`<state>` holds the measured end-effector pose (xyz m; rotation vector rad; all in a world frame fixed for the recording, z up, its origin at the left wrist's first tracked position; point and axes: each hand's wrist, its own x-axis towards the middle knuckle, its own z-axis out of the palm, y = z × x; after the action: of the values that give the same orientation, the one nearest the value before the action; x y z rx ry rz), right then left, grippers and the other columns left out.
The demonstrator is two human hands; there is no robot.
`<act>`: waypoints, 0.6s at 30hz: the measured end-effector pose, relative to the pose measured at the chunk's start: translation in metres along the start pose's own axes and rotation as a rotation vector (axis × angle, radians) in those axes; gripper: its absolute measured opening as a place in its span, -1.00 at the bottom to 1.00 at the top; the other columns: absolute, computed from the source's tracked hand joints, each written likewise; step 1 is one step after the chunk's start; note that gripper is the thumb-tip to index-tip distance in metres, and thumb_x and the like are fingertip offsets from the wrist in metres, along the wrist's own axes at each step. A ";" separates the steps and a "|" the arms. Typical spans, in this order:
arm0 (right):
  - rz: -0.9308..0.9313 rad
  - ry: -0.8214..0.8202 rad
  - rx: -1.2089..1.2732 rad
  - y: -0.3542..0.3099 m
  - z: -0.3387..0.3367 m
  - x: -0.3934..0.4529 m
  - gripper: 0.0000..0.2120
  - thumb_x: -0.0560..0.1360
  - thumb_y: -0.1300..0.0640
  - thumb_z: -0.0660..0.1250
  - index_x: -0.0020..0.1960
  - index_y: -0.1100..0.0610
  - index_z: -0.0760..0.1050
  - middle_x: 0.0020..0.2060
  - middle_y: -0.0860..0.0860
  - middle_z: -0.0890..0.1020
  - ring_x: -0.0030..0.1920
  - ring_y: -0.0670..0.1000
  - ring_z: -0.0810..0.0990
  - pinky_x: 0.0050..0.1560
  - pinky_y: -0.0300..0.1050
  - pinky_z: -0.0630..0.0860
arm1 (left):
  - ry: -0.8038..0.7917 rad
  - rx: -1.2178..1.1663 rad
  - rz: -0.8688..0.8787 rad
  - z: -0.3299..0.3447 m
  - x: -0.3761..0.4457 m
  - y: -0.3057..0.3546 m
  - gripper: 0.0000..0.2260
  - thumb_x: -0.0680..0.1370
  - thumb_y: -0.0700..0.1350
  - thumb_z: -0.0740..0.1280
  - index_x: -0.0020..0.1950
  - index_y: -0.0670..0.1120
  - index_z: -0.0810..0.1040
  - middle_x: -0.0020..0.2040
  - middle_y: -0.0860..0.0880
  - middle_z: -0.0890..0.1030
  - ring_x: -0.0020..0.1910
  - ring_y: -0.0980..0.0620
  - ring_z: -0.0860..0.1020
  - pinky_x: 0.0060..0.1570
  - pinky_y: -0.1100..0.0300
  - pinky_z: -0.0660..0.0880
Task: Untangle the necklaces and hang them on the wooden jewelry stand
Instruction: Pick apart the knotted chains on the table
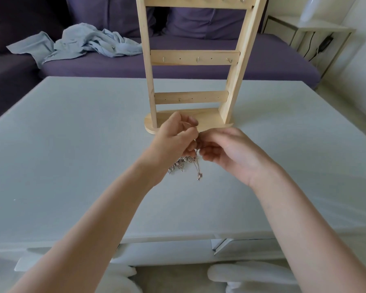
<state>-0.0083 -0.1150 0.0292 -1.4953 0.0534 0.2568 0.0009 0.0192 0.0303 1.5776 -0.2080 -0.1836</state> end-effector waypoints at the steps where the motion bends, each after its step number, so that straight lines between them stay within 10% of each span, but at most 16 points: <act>1: 0.011 0.005 0.016 0.001 0.002 0.001 -0.83 0.51 0.34 0.23 -0.24 0.25 0.52 -0.35 0.09 0.56 -0.41 -0.06 0.50 -0.37 -0.31 0.44 | 0.009 0.023 0.006 0.001 0.000 -0.001 -0.86 0.57 -0.35 0.14 -0.06 -0.12 0.38 -0.33 -0.02 0.37 -0.46 0.14 0.39 -0.32 0.25 0.43; 12: 0.083 0.100 0.258 -0.007 -0.010 0.000 -0.79 0.54 0.18 0.23 -0.26 0.13 0.45 -0.54 -0.06 0.28 -0.43 -0.05 0.35 -0.22 -0.21 0.35 | 0.070 0.374 0.142 -0.004 0.007 -0.011 -0.86 0.55 -0.29 0.22 -0.08 -0.05 0.40 -0.23 0.07 0.44 -0.45 0.12 0.39 -0.41 0.25 0.37; 18: 0.018 0.159 0.410 -0.013 -0.022 -0.002 -0.81 0.55 0.20 0.19 -0.23 0.16 0.43 -0.60 -0.09 0.20 -0.56 -0.11 0.15 -0.53 -0.28 0.12 | -0.058 0.673 0.145 -0.005 0.003 -0.017 -0.82 0.59 -0.21 0.20 -0.14 -0.09 0.56 -0.33 0.06 0.54 -0.51 0.21 0.41 -0.50 0.38 0.29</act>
<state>-0.0047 -0.1378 0.0406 -1.1044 0.2334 0.1297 0.0059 0.0238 0.0138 2.2154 -0.4627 -0.0433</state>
